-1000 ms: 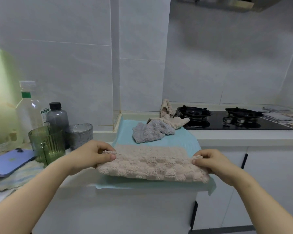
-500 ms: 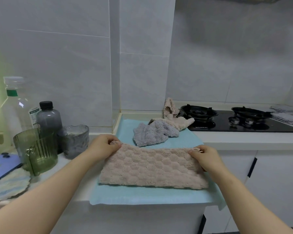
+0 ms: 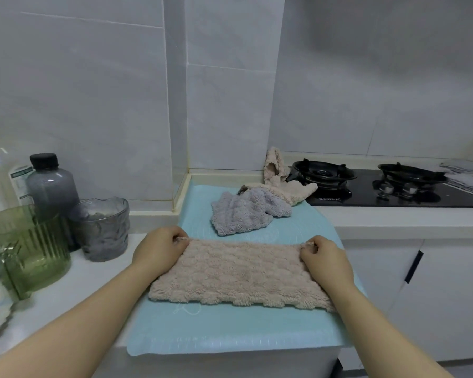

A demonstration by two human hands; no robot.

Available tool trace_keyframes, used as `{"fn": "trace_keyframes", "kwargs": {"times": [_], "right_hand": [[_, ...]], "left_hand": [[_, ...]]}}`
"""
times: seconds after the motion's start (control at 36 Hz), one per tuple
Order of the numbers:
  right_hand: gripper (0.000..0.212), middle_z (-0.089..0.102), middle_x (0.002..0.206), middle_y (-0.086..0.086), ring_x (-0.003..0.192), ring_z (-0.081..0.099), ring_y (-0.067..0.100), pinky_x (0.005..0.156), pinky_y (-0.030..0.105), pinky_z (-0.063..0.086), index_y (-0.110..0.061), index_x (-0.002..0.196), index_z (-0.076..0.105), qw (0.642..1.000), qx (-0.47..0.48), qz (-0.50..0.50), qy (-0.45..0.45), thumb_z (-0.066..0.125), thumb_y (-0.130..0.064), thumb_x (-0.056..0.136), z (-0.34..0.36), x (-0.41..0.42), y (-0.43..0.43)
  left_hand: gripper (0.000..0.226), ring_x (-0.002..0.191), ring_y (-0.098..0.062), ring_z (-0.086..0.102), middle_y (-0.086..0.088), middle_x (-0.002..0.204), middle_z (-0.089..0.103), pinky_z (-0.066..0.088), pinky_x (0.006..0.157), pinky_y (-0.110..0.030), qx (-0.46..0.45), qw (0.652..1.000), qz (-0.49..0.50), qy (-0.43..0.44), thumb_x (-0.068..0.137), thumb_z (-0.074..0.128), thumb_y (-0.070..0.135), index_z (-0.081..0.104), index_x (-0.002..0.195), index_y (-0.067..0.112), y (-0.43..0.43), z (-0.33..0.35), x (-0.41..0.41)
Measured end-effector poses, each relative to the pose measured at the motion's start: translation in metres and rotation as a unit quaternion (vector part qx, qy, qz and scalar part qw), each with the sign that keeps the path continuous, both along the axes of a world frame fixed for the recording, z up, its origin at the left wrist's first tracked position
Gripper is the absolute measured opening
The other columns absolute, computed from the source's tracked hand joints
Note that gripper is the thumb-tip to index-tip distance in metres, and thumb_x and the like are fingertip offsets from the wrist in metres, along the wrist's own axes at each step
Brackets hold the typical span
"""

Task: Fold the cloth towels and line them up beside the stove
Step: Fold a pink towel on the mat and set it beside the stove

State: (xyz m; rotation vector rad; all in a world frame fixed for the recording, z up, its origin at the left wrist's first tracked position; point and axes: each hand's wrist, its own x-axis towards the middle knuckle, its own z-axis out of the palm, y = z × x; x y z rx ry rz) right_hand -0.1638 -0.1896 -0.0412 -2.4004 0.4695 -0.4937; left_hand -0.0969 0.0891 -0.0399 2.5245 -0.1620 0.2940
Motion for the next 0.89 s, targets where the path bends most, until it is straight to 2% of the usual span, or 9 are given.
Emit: {"fn": "trace_keyframes", "kwargs": {"times": [0.11,0.22,0.42,0.61,0.69,0.75,0.83,0.89], "right_hand": [[0.012,0.063,0.075,0.001,0.073,0.051,0.021,0.052,0.026,0.032,-0.019,0.084,0.058,0.999,-0.030,-0.033,-0.028,0.047,-0.016,0.088,-0.004,-0.001,0.001],[0.018,0.067,0.091,0.003,0.095,0.052,0.025,0.061,0.028,0.036,-0.019,0.093,0.064,0.997,-0.050,-0.043,-0.029,0.047,-0.018,0.088,-0.006,0.000,-0.001],[0.021,0.066,0.097,0.004,0.111,0.042,0.026,0.067,0.030,0.036,-0.018,0.101,0.063,0.999,-0.028,-0.025,0.004,0.045,-0.018,0.091,-0.006,0.002,-0.002],[0.021,0.063,0.100,0.004,0.113,0.039,0.027,0.071,0.031,0.034,-0.018,0.106,0.062,1.000,-0.014,-0.007,0.018,0.046,-0.021,0.093,-0.005,0.003,-0.006],[0.019,0.055,0.089,0.000,0.112,0.040,0.027,0.070,0.031,0.033,-0.019,0.103,0.060,1.000,0.000,-0.007,0.012,0.044,-0.024,0.095,-0.004,0.003,-0.007],[0.019,0.055,0.091,-0.001,0.112,0.040,0.028,0.071,0.032,0.034,-0.020,0.103,0.057,1.000,-0.006,0.002,0.016,0.041,-0.026,0.096,-0.003,0.003,-0.008],[0.021,0.059,0.110,0.003,0.112,0.040,0.029,0.073,0.032,0.035,-0.021,0.109,0.055,0.998,-0.048,0.008,0.044,0.039,-0.029,0.097,-0.001,0.004,-0.008],[0.023,0.057,0.117,0.004,0.113,0.042,0.030,0.074,0.032,0.035,-0.021,0.112,0.054,0.996,-0.064,0.007,0.056,0.039,-0.030,0.097,0.000,0.006,-0.009]], "left_hand": [[0.019,0.099,-0.018,0.057,0.001,0.108,0.066,0.036,0.068,-0.025,0.037,0.999,-0.004,0.011,0.094,0.049,0.029,0.064,0.105,0.025,-0.002,-0.001,0.001],[0.018,0.098,-0.017,0.057,0.002,0.106,0.065,0.038,0.069,-0.025,0.040,0.999,-0.010,0.019,0.094,0.049,0.029,0.063,0.103,0.025,-0.001,-0.001,0.003],[0.008,0.092,-0.016,0.056,0.006,0.091,0.060,0.046,0.076,-0.030,0.028,0.998,-0.030,0.040,0.092,0.052,0.025,0.059,0.088,0.028,0.000,0.001,0.008],[0.011,0.089,-0.017,0.056,0.005,0.090,0.062,0.045,0.076,-0.030,-0.010,0.997,-0.028,0.066,0.092,0.052,0.026,0.059,0.084,0.027,0.001,0.003,0.010],[0.018,0.081,-0.019,0.056,0.003,0.083,0.061,0.044,0.075,-0.031,-0.124,0.990,-0.007,0.072,0.093,0.051,0.022,0.059,0.076,0.025,0.002,0.003,0.011],[0.022,0.078,-0.020,0.054,0.000,0.079,0.061,0.043,0.072,-0.030,-0.174,0.982,0.009,0.073,0.093,0.051,0.019,0.057,0.073,0.024,0.003,0.003,0.012],[0.017,0.073,-0.017,0.054,0.002,0.079,0.062,0.041,0.065,-0.028,-0.142,0.986,-0.006,0.084,0.091,0.053,0.021,0.058,0.075,0.023,0.004,0.004,0.012],[0.009,0.076,-0.017,0.057,0.003,0.087,0.064,0.044,0.068,-0.030,-0.120,0.987,-0.017,0.106,0.089,0.058,0.029,0.062,0.084,0.023,0.003,0.006,0.011]]}}
